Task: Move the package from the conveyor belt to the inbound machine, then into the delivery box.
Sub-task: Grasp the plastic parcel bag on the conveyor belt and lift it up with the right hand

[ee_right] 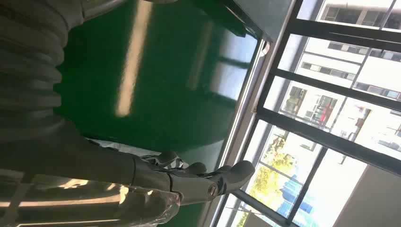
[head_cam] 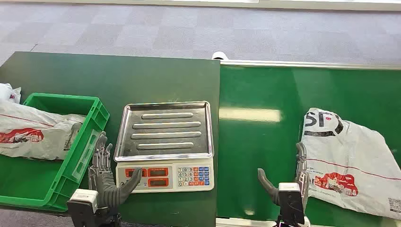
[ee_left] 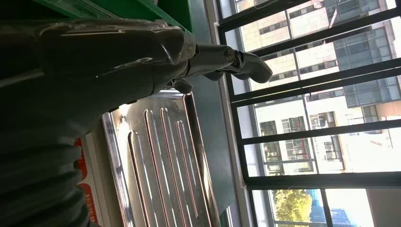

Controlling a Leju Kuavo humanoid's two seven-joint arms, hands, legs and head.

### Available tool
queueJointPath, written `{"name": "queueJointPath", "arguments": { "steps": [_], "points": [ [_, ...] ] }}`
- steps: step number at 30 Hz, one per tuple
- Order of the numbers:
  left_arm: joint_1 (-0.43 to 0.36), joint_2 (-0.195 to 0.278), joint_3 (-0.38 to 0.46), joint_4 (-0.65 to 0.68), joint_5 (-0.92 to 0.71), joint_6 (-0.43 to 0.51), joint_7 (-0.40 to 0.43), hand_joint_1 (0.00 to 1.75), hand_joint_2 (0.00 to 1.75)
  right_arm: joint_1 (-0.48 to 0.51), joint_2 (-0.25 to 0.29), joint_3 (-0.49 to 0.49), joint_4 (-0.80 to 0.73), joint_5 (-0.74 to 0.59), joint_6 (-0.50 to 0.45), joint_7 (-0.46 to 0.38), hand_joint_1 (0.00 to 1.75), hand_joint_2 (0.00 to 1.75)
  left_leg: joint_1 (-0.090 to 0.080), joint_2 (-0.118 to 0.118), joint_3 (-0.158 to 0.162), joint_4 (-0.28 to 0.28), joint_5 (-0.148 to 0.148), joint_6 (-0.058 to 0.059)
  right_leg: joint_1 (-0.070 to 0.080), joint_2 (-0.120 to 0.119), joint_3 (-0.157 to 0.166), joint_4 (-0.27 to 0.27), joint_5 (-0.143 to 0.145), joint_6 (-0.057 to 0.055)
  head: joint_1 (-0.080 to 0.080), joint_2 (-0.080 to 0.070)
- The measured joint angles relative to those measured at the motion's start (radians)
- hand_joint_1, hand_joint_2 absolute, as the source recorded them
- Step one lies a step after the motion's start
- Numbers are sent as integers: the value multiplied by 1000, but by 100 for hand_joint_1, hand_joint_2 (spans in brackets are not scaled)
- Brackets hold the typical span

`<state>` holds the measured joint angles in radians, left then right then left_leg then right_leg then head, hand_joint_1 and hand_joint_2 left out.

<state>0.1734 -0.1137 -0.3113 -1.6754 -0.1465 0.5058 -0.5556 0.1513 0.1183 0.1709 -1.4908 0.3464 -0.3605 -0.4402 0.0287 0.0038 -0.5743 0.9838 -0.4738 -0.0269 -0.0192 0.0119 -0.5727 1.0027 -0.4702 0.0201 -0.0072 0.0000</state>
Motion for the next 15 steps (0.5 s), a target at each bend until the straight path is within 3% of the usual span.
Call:
{"name": "queueJointPath", "arguments": {
  "steps": [15],
  "points": [
    [2,0,0,0,0,1,0,0,175,-1,0,0,0,0,0,0,0,175,0,0,0,0,0,0,0,0,0,0,0,0,0,0]
  ]
}}
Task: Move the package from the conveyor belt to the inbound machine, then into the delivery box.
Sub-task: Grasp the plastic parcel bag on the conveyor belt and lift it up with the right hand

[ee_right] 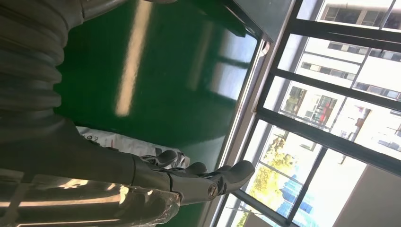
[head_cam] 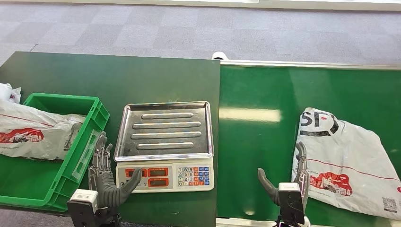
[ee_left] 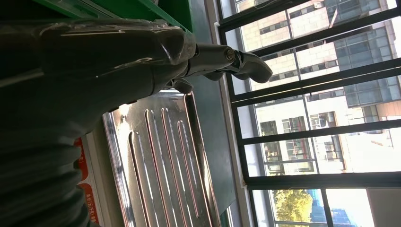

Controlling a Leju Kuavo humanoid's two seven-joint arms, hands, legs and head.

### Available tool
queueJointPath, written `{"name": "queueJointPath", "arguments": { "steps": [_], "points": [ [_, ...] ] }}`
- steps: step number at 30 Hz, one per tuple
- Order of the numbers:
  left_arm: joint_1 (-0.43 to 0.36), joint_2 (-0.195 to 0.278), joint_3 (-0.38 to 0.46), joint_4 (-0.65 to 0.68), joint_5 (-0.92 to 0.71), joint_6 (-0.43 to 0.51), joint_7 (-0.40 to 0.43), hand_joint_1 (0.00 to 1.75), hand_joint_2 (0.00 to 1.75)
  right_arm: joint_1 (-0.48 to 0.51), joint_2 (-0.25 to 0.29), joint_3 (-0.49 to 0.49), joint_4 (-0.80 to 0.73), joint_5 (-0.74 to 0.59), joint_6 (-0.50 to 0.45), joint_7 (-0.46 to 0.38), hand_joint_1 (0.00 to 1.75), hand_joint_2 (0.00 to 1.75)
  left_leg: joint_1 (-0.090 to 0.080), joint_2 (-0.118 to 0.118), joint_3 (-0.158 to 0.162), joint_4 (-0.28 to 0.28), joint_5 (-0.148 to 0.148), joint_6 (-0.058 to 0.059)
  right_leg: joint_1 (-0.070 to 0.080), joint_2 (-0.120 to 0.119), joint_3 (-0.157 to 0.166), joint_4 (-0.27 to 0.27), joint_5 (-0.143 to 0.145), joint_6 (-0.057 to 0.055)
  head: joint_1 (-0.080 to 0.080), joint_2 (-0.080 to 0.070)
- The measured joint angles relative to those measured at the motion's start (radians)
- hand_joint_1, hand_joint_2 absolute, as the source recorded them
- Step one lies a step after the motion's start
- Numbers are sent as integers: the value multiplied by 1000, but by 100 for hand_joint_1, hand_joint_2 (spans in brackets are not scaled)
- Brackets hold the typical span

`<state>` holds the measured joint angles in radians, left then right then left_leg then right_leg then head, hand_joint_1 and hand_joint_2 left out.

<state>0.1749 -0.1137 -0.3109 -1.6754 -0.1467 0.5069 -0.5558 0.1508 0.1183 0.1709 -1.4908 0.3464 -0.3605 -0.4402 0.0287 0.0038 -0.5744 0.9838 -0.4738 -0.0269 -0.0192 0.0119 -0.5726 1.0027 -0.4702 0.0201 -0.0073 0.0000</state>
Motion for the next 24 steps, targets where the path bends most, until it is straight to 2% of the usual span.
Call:
{"name": "queueJointPath", "arguments": {
  "steps": [24],
  "points": [
    [0,-2,1,0,-3,-7,0,0,175,0,1,0,0,-3,-3,0,0,175,0,0,0,0,0,0,0,0,0,0,0,0,0,0]
  ]
}}
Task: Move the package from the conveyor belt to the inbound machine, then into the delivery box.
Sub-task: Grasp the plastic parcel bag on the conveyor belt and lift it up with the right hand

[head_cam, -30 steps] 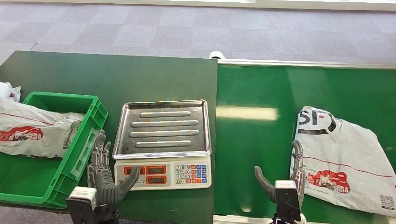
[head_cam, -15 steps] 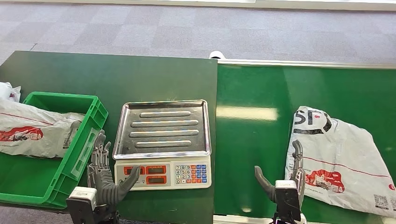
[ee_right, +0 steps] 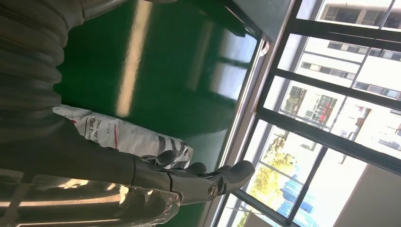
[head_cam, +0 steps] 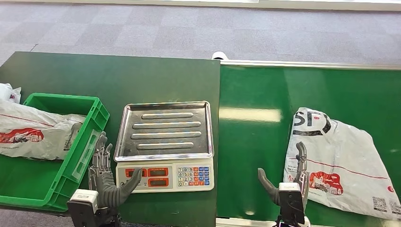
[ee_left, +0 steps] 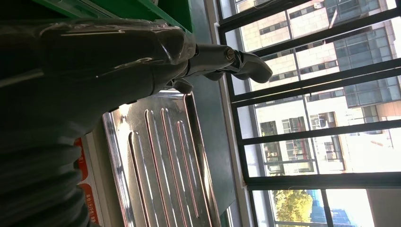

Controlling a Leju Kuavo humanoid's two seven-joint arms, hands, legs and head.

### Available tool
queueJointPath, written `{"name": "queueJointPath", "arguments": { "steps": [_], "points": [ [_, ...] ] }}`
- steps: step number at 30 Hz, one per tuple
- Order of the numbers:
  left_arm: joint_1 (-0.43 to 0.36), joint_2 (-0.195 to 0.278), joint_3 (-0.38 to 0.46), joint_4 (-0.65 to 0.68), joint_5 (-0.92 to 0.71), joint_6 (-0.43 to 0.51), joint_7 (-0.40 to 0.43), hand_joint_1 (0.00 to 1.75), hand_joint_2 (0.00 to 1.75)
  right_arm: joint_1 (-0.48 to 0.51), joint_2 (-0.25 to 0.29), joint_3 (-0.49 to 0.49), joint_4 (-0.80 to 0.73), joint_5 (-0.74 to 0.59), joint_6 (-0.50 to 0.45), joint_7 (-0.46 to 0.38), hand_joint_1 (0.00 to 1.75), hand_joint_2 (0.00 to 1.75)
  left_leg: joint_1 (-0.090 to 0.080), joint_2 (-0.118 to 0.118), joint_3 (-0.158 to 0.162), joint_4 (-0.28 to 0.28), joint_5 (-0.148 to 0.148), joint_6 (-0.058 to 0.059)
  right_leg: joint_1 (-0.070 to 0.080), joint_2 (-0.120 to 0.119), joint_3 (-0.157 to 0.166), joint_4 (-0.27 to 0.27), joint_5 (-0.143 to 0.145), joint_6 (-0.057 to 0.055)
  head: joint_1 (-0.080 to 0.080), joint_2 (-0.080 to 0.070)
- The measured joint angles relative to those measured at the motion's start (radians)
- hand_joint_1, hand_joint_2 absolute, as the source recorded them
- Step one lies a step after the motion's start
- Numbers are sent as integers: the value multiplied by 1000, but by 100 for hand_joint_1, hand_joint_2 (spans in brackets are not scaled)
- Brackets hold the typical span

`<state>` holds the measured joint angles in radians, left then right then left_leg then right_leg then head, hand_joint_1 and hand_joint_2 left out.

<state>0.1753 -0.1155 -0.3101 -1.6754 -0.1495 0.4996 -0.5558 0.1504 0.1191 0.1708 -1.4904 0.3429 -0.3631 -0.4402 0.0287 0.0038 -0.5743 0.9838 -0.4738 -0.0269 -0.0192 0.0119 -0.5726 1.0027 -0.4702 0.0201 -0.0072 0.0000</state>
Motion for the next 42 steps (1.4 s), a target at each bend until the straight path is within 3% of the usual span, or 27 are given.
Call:
{"name": "queueJointPath", "arguments": {
  "steps": [10,16,21,25,30,34,36,42],
  "points": [
    [1,0,0,0,0,0,-2,0,175,-1,-1,-7,0,9,1,0,0,175,0,0,0,0,0,0,0,0,0,0,0,0,0,0],
    [0,0,-5,4,1,-14,-9,0,175,-52,-39,-87,35,209,-80,74,0,175,-1,0,0,0,0,0,-1,0,0,0,0,0,0,0],
    [-2,0,-6,6,-1,-21,-12,0,175,-72,-51,-116,57,242,-84,95,0,175,-2,0,1,0,0,1,-2,0,0,0,0,1,0,0],
    [-94,1,-15,79,-5,-61,-39,0,175,-337,-156,-332,387,407,-44,264,0,175,-6,0,1,0,3,5,-6,0,1,0,4,5,0,0],
    [-174,3,-16,129,2,-59,-49,0,175,-510,-194,-392,637,449,-37,316,0,175,-7,0,1,1,4,5,-7,0,1,0,5,5,0,0],
    [-218,7,-14,158,17,-58,-61,0,175,-576,-192,-411,747,437,-23,345,166,175,-6,-1,1,1,4,5,-7,0,0,0,5,5,0,0],
    [-240,8,-12,174,25,-61,-63,0,175,-589,-187,-414,780,429,4,371,175,175,-6,-1,0,1,4,5,-7,0,0,0,5,5,0,0],
    [-307,9,-6,245,-2,-77,-10,0,175,-593,-146,-422,829,407,48,433,175,175,-7,-1,0,0,4,5,-7,0,0,0,5,5,0,0]
  ]
}}
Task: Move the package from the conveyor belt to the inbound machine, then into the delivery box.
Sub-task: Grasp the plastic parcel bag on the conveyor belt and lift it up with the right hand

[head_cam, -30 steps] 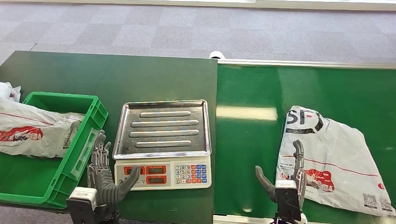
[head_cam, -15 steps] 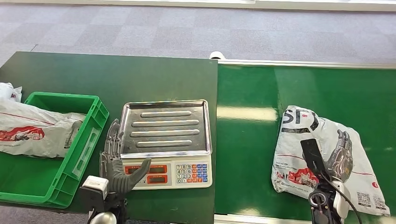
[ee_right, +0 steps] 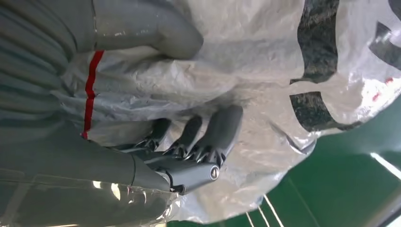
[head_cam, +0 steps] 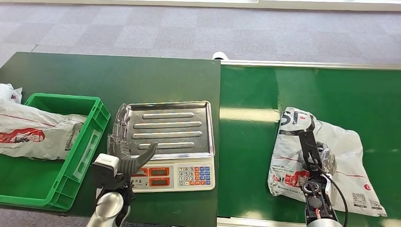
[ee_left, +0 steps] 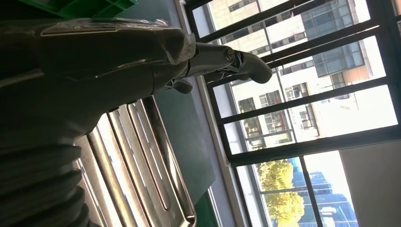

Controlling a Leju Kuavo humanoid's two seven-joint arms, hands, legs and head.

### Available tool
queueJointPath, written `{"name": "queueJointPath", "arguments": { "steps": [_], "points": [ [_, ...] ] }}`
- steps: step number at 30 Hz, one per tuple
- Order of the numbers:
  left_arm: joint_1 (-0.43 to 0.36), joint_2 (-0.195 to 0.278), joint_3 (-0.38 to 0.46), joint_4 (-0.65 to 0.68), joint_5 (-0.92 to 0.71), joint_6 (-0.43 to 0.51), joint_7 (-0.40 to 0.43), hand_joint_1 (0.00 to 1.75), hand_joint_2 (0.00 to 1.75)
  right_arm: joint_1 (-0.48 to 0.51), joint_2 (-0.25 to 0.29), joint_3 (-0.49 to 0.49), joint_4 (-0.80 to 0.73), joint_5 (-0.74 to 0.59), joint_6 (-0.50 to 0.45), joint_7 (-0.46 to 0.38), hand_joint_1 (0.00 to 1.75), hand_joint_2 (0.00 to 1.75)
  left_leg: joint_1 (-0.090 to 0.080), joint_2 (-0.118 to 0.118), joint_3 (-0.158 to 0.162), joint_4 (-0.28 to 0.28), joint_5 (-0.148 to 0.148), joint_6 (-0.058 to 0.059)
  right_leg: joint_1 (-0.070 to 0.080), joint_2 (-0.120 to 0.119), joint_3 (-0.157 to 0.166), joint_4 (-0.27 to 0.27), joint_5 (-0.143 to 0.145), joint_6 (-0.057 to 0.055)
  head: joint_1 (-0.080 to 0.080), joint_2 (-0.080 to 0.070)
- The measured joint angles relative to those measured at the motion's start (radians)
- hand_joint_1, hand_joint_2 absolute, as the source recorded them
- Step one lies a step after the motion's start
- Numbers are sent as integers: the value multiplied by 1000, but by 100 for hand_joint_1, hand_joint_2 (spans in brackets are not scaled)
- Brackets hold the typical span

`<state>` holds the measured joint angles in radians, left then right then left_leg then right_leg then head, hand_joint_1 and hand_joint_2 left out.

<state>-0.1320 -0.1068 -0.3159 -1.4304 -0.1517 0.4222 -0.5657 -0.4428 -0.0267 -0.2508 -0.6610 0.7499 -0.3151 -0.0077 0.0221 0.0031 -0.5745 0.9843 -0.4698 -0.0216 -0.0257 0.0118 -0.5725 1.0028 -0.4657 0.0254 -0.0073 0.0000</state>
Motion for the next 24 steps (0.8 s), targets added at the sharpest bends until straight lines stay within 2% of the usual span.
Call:
{"name": "queueJointPath", "arguments": {
  "steps": [7,11,24],
  "points": [
    [-25,-4,42,29,-12,-59,40,0,175,1,36,0,5,17,41,42,175,175,0,0,0,0,0,0,0,0,0,0,0,0,0,0],
    [-25,-15,82,29,-17,-92,49,0,175,9,55,3,-45,19,54,51,175,175,0,0,0,0,0,0,0,0,0,0,0,0,0,0],
    [5,-60,202,-52,-31,-110,44,0,175,60,149,148,-490,-60,19,-38,175,175,0,0,0,0,0,0,0,0,-1,0,0,0,0,0]
  ]
}}
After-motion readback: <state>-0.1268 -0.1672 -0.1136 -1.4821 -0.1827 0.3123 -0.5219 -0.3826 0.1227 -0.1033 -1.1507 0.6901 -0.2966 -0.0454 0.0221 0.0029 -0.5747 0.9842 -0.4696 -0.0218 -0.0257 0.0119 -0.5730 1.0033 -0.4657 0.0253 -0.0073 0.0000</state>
